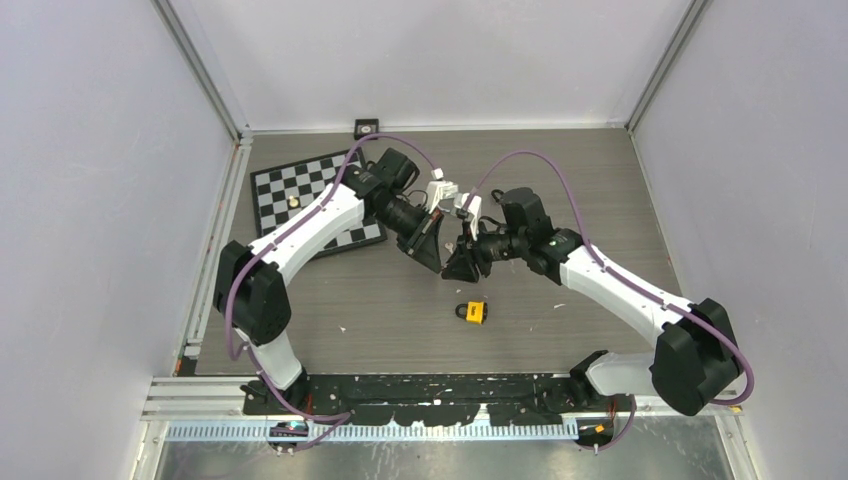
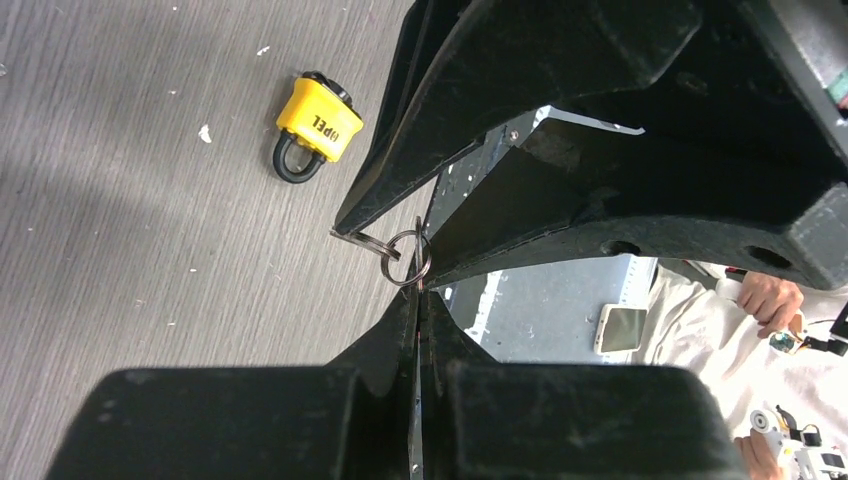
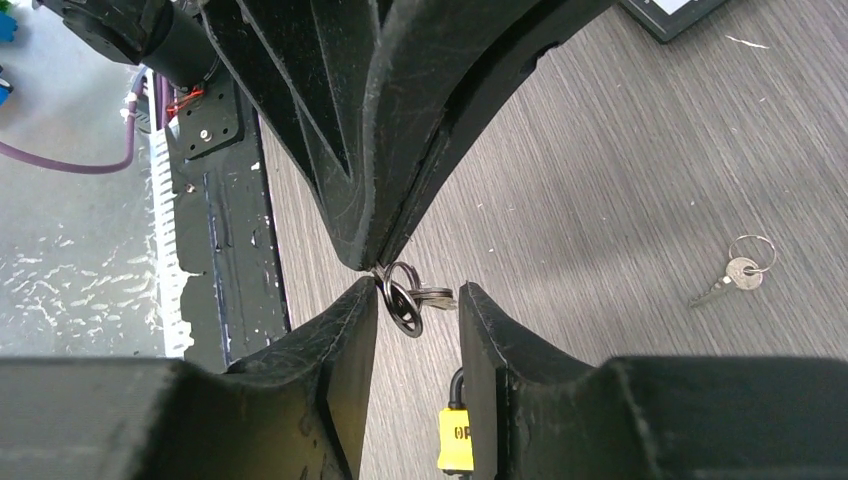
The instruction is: Unlock with the key
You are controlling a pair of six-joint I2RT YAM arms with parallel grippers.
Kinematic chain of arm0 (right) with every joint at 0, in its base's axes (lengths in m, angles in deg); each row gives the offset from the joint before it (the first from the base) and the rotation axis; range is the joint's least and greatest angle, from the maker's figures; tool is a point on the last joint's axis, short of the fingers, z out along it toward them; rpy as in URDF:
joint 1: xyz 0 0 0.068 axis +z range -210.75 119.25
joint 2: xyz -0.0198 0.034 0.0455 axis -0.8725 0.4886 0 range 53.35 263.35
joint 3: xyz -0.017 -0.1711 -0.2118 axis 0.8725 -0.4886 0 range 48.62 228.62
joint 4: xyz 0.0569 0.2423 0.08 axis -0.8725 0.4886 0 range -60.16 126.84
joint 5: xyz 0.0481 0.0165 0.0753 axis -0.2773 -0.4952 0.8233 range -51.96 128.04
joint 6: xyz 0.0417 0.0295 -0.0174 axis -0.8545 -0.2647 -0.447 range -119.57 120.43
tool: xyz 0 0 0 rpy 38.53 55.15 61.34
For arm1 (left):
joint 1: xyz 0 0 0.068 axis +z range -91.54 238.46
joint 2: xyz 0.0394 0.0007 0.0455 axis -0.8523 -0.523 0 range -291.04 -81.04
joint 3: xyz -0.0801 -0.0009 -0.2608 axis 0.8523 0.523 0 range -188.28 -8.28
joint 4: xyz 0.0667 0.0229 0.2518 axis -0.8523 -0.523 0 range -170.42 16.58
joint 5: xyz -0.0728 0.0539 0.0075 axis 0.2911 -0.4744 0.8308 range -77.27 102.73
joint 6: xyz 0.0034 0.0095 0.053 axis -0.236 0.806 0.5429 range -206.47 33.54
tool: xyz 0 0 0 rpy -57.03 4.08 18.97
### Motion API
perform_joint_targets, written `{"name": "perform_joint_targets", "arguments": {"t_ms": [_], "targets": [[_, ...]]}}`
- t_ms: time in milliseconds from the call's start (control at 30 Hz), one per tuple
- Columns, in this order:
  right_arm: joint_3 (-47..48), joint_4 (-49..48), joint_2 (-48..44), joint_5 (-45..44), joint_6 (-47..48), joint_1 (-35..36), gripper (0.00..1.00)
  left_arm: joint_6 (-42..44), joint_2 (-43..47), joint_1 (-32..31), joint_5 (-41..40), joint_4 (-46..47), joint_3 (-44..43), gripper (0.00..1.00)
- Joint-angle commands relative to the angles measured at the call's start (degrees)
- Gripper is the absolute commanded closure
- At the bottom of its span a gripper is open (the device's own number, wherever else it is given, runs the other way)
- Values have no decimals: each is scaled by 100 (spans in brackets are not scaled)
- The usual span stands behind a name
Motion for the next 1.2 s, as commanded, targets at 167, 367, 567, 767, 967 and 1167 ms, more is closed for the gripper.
{"name": "perform_joint_targets", "arguments": {"t_ms": [167,367,567,767,967,1167], "targets": [[293,-222,-33,-188,-220,-109,61,127,113,6,92,87,104,100],[252,-486,-76,150,-589,-329,60,135,107,1,66,97,132,100],[215,-615,-43,132,-740,-360,60,133,101,-9,96,119,169,100],[182,-671,5,99,-797,-355,60,100,94,-3,154,151,151,100],[179,-541,-79,-84,-639,-406,60,153,143,-7,99,170,178,100],[153,-594,-268,595,-669,-609,52,484,360,-4,6,214,222,100]]}}
